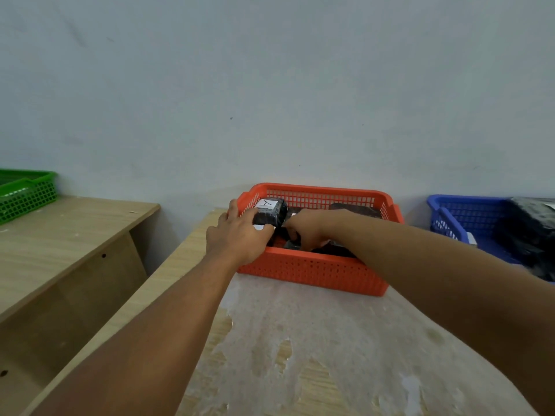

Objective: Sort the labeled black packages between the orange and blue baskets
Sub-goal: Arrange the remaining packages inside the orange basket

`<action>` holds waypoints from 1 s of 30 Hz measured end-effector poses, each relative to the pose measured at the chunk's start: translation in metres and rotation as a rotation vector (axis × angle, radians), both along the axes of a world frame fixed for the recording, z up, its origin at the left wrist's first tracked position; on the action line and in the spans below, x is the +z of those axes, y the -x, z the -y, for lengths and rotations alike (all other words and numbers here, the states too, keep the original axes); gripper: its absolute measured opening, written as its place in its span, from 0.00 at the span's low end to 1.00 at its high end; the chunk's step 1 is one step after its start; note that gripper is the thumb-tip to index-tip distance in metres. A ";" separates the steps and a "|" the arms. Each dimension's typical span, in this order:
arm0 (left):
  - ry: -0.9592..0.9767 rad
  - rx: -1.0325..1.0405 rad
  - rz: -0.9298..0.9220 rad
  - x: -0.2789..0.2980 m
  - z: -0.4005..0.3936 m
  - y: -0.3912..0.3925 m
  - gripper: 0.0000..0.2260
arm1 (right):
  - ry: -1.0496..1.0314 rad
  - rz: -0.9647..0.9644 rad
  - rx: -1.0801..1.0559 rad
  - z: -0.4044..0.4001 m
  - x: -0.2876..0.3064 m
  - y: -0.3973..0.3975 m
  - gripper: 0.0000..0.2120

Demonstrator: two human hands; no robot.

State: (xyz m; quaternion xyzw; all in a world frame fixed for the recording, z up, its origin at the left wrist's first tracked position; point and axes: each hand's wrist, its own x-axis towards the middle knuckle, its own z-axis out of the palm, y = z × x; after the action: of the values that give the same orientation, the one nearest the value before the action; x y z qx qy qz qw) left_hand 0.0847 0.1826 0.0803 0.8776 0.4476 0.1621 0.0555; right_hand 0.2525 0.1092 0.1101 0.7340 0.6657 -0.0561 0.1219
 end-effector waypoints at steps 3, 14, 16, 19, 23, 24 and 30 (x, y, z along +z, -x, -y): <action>0.007 -0.002 -0.010 0.001 0.000 -0.001 0.32 | -0.111 -0.165 -0.039 0.008 0.009 -0.004 0.16; 0.017 -0.007 -0.013 0.004 0.002 0.000 0.33 | -0.206 -0.866 -0.214 0.039 0.023 -0.012 0.30; 0.016 -0.006 -0.014 0.004 0.002 0.000 0.33 | -0.216 -0.857 -0.217 0.035 0.021 -0.012 0.30; 0.016 -0.005 -0.018 0.004 0.003 0.000 0.33 | -0.272 -0.723 -0.208 0.029 0.016 -0.009 0.22; 0.010 -0.003 -0.024 0.005 0.004 0.000 0.32 | -0.351 -0.523 -0.224 0.021 0.007 -0.007 0.15; 0.009 -0.003 -0.024 0.005 0.004 0.000 0.32 | -0.345 -0.507 -0.239 0.019 0.004 -0.006 0.15; 0.002 0.002 -0.005 0.004 0.004 0.000 0.33 | -0.328 -0.119 -0.166 0.006 -0.007 0.006 0.12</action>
State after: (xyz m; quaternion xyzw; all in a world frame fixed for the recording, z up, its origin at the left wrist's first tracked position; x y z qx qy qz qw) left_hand 0.0850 0.1782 0.0848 0.8776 0.4487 0.1595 0.0551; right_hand 0.2464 0.1028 0.1033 0.7918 0.6092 -0.0003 -0.0439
